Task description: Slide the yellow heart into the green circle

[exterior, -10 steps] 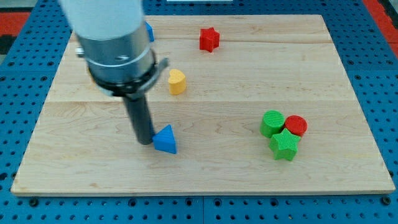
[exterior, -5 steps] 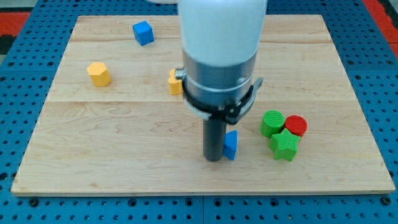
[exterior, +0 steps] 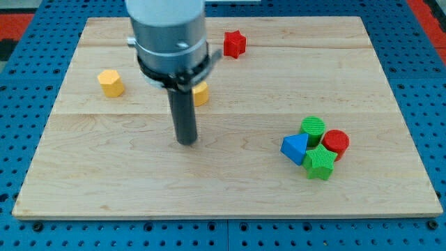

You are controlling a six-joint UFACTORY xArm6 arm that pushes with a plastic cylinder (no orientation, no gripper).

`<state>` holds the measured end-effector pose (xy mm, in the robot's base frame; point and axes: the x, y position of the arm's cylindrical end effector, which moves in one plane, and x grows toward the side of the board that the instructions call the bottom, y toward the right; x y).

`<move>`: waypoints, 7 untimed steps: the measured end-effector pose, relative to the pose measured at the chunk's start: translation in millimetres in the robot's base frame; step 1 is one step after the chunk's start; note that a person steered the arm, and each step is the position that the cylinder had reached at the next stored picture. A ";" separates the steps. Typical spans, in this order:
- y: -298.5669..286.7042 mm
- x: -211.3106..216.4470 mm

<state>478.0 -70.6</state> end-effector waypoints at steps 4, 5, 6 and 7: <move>38.8 -83.6; 103.6 -67.4; 150.4 -42.3; 154.1 -48.7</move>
<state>429.3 83.4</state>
